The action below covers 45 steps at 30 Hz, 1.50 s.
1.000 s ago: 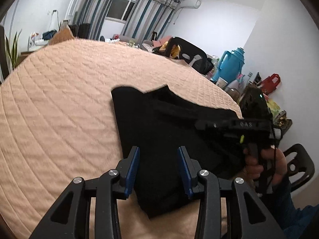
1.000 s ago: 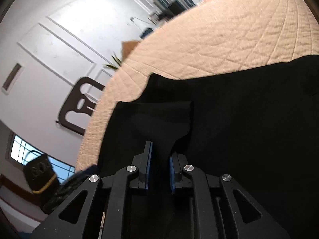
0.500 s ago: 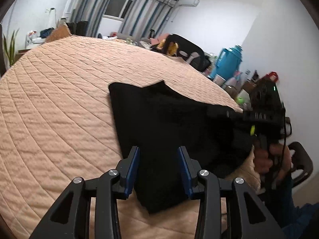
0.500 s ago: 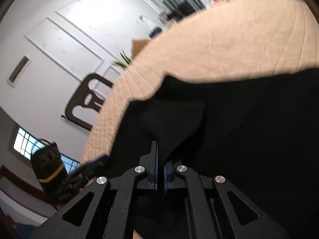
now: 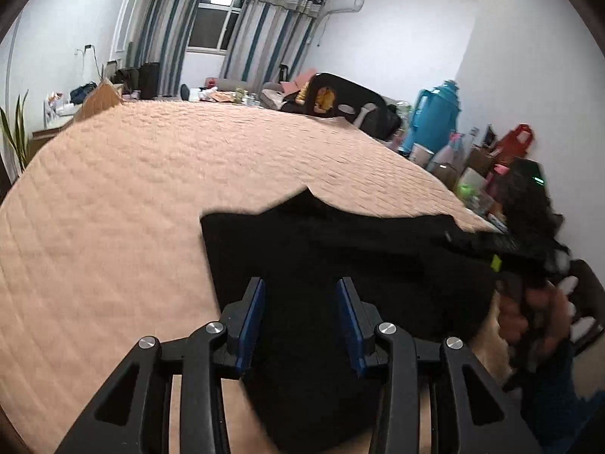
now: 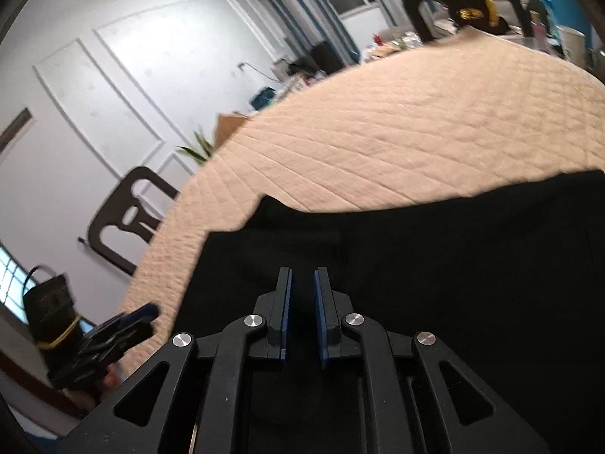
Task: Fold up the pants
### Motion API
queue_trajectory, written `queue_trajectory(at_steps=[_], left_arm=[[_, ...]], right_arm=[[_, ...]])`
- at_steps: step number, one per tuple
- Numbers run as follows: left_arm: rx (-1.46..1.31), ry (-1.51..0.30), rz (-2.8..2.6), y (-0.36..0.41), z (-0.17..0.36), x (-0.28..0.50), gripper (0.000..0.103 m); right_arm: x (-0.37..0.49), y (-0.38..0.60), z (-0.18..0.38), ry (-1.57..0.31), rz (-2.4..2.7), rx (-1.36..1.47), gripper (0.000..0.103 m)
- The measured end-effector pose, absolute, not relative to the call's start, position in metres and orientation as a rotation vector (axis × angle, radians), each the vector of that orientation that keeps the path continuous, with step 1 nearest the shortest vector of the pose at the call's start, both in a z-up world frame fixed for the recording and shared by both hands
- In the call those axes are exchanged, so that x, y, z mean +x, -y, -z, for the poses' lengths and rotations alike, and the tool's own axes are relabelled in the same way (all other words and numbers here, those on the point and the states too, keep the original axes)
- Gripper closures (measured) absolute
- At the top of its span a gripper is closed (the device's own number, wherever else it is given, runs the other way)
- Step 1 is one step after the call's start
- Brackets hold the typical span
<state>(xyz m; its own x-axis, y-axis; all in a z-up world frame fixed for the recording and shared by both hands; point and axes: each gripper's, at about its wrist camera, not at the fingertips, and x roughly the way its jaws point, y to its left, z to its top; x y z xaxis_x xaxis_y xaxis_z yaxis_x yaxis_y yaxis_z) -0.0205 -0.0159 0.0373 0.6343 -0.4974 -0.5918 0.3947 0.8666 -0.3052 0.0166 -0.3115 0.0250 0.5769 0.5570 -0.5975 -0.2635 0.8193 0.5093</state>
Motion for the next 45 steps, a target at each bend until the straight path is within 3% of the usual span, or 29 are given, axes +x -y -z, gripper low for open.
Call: queue_trajectory(at_steps=[6,12,16,21,45], left_arm=[[-0.059,-0.893,0.416,0.050,-0.013,0.047,0.061],[-0.041,-0.851,0.484,0.048,-0.014,0.001,0.061],[-0.024,-0.802,0.517,0.038,-0.009,-0.044,0.061],[-0.058,-0.760,0.509,0.021,-0.008,-0.071,0.061],[-0.151,-0.703,0.514,0.001,-0.003,-0.082,0.061]], right_arm=[[0.061,0.290,0.002,-0.954,-0.433,0.286,0.094],[0.015,0.298,-0.015,-0.827,-0.401,0.209,0.093],[-0.027,0.291,0.007,-0.848,-0.441,0.118,0.092],[-0.070,0.306,0.012,-0.739,-0.425,0.103,0.087],[-0.101,0.357,0.002,-0.683,-0.348,0.141,0.086]])
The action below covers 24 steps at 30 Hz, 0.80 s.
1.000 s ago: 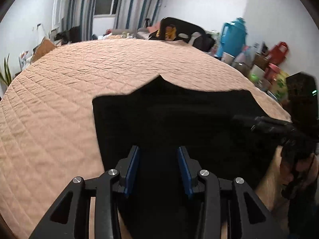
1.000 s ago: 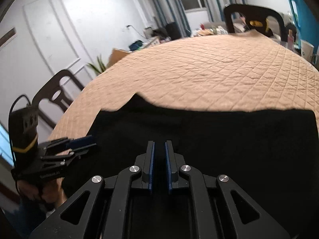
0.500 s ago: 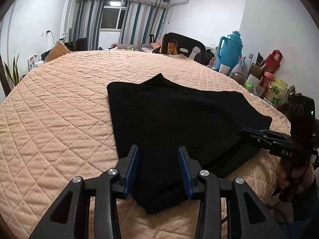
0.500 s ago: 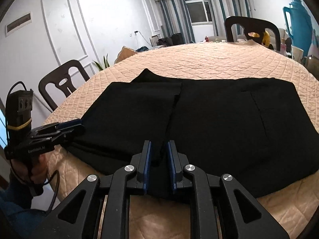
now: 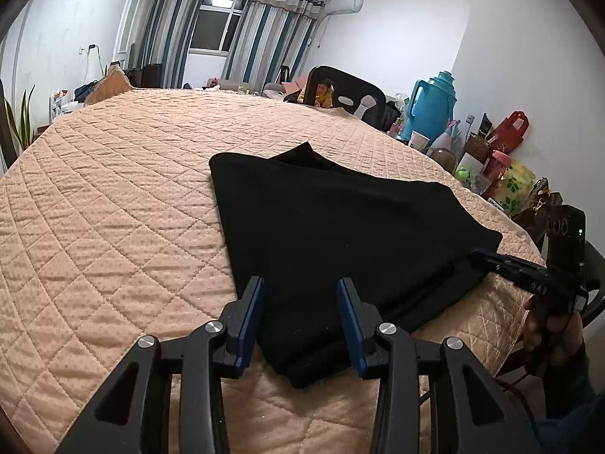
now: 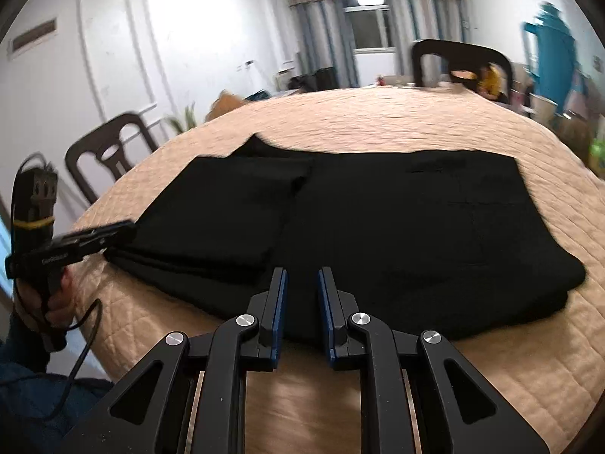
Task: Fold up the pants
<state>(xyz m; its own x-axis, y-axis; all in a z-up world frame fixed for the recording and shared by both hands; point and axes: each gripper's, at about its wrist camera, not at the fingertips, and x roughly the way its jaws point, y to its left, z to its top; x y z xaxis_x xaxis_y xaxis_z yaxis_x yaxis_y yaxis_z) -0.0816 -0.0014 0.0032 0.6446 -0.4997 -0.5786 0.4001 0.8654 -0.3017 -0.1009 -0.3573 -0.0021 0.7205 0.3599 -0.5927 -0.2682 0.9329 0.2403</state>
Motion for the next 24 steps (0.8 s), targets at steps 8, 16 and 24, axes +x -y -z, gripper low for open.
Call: queue_trajectory(at_steps=[8,16,24], left_arm=[[-0.136,-0.697,0.500,0.005,-0.002,-0.084,0.061],[-0.117,-0.692,0.488,0.010,-0.002,-0.084,0.061],[-0.120,-0.690,0.490,0.012,-0.002,-0.084,0.061]], right_arm=[[-0.124,0.438,0.007,-0.710,-0.203,0.406,0.073],[-0.130,0.469,0.011,-0.717,-0.158,0.650,0.059],[-0.112,0.474,0.007,-0.689,-0.056,0.663,0.056]])
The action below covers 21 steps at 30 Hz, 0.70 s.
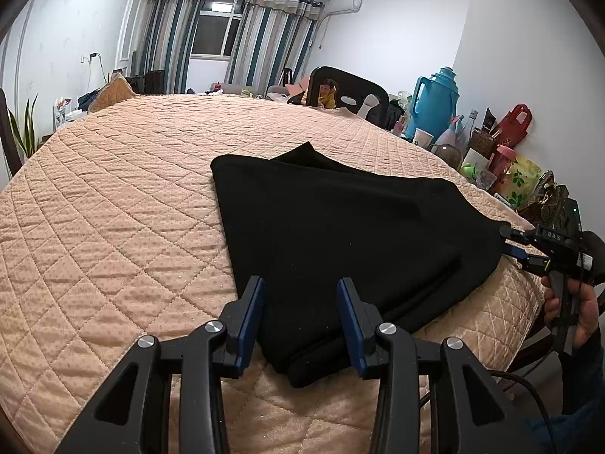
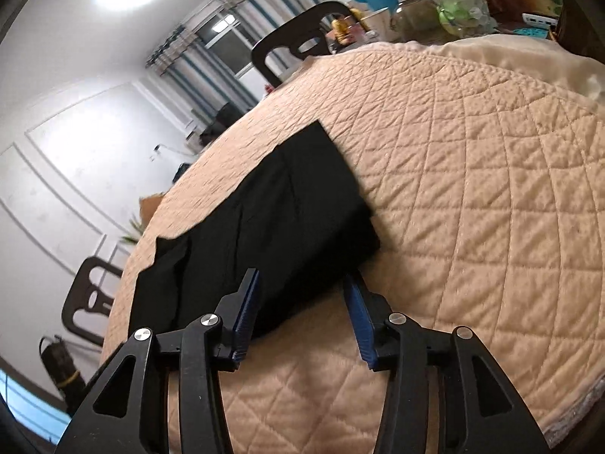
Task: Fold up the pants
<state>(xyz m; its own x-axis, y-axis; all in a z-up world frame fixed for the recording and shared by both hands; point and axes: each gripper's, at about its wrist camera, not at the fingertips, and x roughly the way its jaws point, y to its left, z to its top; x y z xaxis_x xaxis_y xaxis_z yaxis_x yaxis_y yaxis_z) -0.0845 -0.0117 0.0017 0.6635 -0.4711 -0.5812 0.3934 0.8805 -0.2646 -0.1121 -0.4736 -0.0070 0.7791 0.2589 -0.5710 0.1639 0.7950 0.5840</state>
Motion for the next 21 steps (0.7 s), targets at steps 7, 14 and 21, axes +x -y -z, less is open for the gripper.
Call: queue_trajectory(at_steps=[7,14,21], left_arm=[[-0.115,-0.706,0.474,0.014,-0.003,-0.083,0.061],[-0.093,-0.740,0.428,0.024,-0.006,-0.079,0.061],[-0.080,-0.762,0.396,0.029,-0.007,-0.077,0.061]], right_arm=[[-0.105,0.470,0.007,-0.659,-0.009,0.689,0.053],[-0.097,0.461,0.010,-0.664,-0.077,0.679,0.053],[-0.072,0.461,0.009,-0.657,-0.047,0.671,0.053]])
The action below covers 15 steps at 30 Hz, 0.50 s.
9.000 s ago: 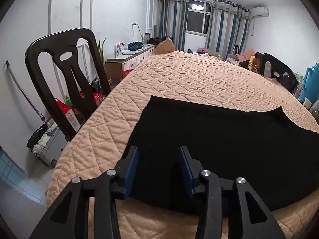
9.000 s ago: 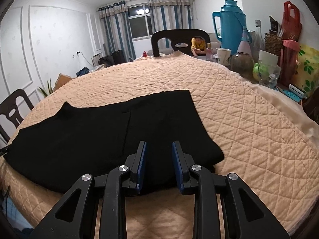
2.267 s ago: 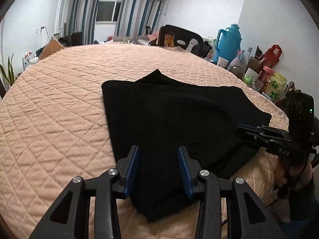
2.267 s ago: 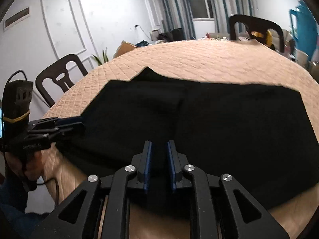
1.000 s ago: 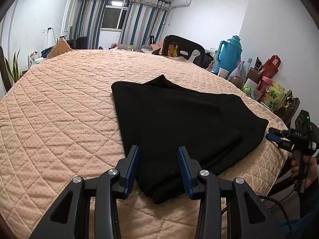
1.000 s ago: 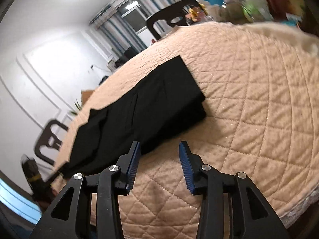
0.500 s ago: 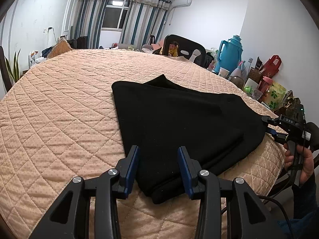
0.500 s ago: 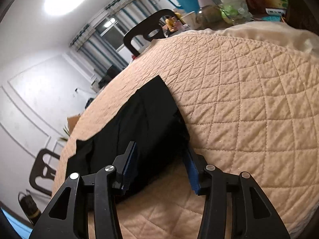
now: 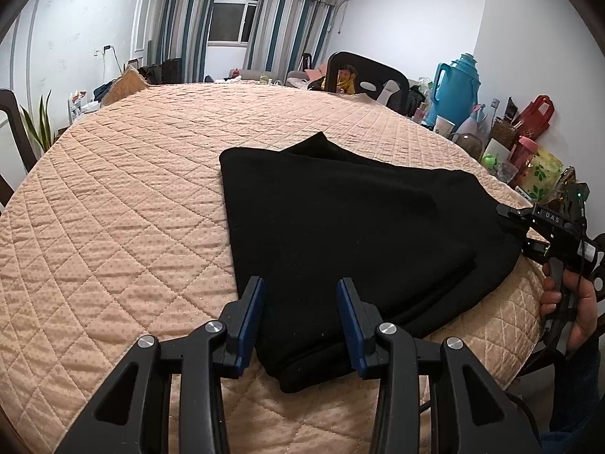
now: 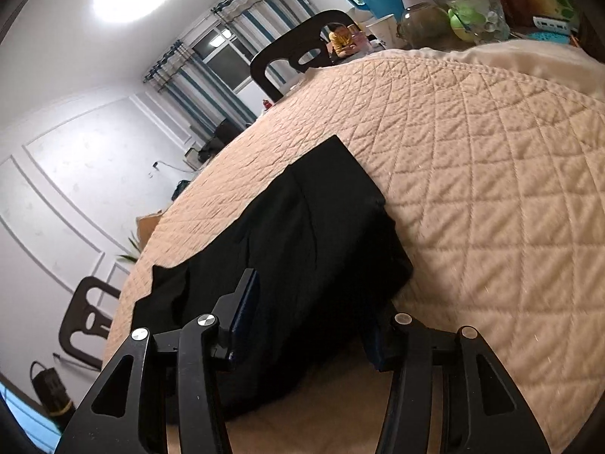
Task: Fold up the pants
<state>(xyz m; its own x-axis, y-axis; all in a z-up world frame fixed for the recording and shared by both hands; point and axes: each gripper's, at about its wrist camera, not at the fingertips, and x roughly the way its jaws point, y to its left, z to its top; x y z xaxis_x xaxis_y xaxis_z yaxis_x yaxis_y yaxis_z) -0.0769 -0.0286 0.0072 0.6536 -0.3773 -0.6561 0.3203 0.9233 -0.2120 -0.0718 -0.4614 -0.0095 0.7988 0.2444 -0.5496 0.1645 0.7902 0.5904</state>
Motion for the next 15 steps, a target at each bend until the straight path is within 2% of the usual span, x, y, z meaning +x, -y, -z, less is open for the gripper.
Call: queue_trajectory(at_steps=[1,4,15], left_arm=[[-0.077,-0.765,0.391,0.029,-0.007,-0.077,0.061],[-0.067,-0.775,0.372,0.031,-0.009,-0.076,0.061],[-0.037,-0.761,0.245,0.016,-0.013,-0.069,0.060]], right_arm=[[-0.070,0.460,0.008,-0.660,-0.042,0.660,0.056],[-0.070,0.460,0.004,-0.670,-0.031,0.637,0.074],[-0.069,0.440,-0.038,-0.588,-0.120,0.559,0.081]])
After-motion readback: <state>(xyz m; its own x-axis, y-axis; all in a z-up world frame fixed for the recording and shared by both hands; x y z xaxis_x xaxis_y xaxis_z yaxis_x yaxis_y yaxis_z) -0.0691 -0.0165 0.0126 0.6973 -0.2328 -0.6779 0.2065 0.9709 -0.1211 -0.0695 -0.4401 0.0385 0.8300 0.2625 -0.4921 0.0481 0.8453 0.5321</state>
